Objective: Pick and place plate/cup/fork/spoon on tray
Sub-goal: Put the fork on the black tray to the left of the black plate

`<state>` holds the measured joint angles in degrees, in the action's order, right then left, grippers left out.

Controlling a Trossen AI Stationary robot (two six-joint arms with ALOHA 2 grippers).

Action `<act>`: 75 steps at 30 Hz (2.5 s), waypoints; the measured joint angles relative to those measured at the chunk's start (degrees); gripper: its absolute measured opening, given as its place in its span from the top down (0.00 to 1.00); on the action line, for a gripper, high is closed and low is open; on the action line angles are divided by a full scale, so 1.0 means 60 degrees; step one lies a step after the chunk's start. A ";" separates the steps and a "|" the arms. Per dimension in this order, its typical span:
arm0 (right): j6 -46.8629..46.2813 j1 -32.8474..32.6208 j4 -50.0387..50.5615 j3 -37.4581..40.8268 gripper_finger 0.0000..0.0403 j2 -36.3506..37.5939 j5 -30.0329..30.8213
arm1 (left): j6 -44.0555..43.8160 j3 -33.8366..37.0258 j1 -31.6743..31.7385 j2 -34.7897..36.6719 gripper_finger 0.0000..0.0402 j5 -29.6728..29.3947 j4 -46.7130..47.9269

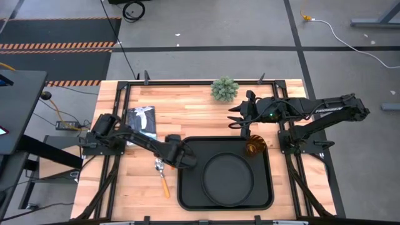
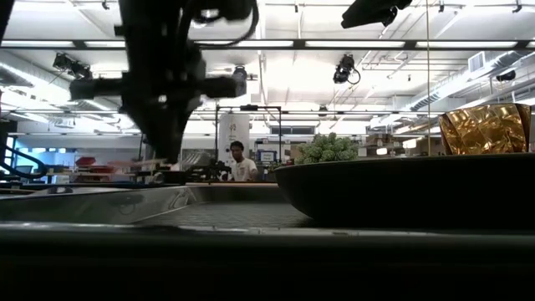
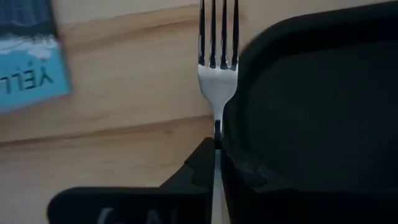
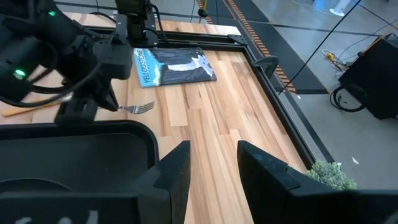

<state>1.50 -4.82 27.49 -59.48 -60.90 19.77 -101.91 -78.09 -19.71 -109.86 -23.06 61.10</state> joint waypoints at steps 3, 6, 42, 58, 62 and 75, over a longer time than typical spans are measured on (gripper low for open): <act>0.0000 0.0000 0.0000 0.0000 0.66 0.0000 0.0000 | -0.0148 -0.0385 -0.0181 0.0000 0.94 -0.0312 -0.0015; 0.0000 0.0000 0.0004 0.0000 0.66 0.0000 0.0000 | -0.0136 -0.0516 -0.0371 0.0018 0.94 -0.0542 -0.0682; -0.0047 0.0000 0.0283 0.0000 0.66 0.0004 -0.0003 | 0.0102 -0.0582 -0.1449 -0.1698 0.84 -0.0413 -0.5152; -0.0068 0.0000 0.0209 0.0000 0.66 0.0007 -0.0024 | 0.0689 -0.0626 -0.1467 -0.1402 0.76 0.0229 -0.4508; -0.0062 0.0000 0.0138 0.0000 0.66 0.0007 -0.0055 | 0.1602 -0.0629 -0.1473 -0.1402 0.76 0.0711 -0.4452; -0.0044 0.0000 0.0138 0.0000 0.66 0.0007 -0.0062 | 0.4995 -0.0629 -0.1471 -0.1384 0.76 0.1592 -0.4473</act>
<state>1.23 -4.82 28.32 -59.48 -60.86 19.40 -71.94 -81.87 -28.53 -118.17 -13.51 34.26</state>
